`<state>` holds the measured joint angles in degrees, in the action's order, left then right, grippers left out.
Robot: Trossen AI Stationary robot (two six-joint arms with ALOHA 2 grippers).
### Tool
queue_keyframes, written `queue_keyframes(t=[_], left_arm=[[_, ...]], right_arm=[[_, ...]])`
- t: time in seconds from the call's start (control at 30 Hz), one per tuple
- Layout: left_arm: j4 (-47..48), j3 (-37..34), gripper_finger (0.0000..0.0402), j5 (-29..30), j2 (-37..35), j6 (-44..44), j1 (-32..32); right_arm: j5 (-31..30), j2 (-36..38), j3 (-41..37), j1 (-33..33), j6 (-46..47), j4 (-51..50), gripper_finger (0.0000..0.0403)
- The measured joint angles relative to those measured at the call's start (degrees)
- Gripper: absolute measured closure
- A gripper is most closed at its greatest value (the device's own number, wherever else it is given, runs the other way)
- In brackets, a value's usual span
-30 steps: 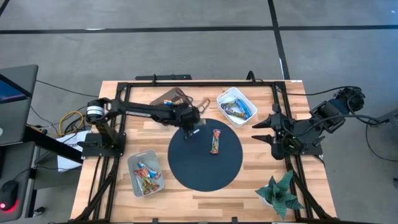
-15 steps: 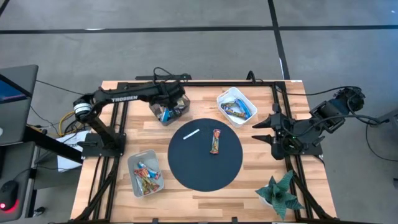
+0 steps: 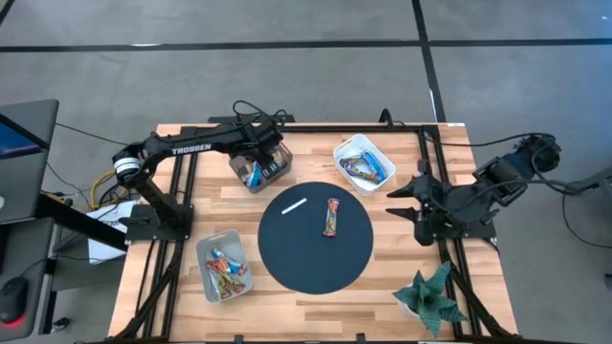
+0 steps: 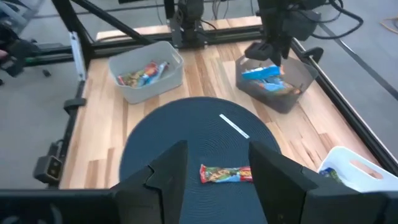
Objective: Pick and place Granola Bars by type
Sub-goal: Put the red granola bar into the gray bin
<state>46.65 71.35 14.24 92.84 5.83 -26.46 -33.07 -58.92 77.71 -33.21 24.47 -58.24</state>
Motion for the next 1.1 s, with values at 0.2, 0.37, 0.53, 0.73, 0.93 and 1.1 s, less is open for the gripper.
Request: queue_keyframes(t=[0.2, 0.37, 0.53, 0.73, 0.93, 1.1], left_arm=[[1.32, 0.0, 0.0218, -4.84, -1.5, 1.23, 0.64], [1.39, 0.0, 0.0212, -9.35, -7.04, 3.49, 4.64], [1.36, 0.02, 0.0214, -7.91, -14.71, 8.28, 12.43], [0.76, 0.04, 0.0214, -0.61, -22.54, 17.56, 25.96], [-0.77, 0.09, 0.0215, 9.31, -26.63, 27.01, 40.0], [-1.16, 0.09, 0.0215, 15.81, -26.93, 33.46, 49.93]], right_arm=[[0.33, 0.01, -2.85, 2.98, 0.12, 1.43, 0.0239], [5.61, -1.44, -5.66, 8.59, -3.44, 3.55, 0.0239], [11.74, -6.62, -6.99, 14.51, -15.31, 5.6, 0.0239], [21.46, -15.64, -7.06, 22.75, -29.15, 8.64, 0.0239], [32.24, -24.64, -7.06, 29.44, -38.48, 12.07, 0.0239], [36.22, -31.7, -7.03, 32.16, -45.99, 13.29, 0.0239]])
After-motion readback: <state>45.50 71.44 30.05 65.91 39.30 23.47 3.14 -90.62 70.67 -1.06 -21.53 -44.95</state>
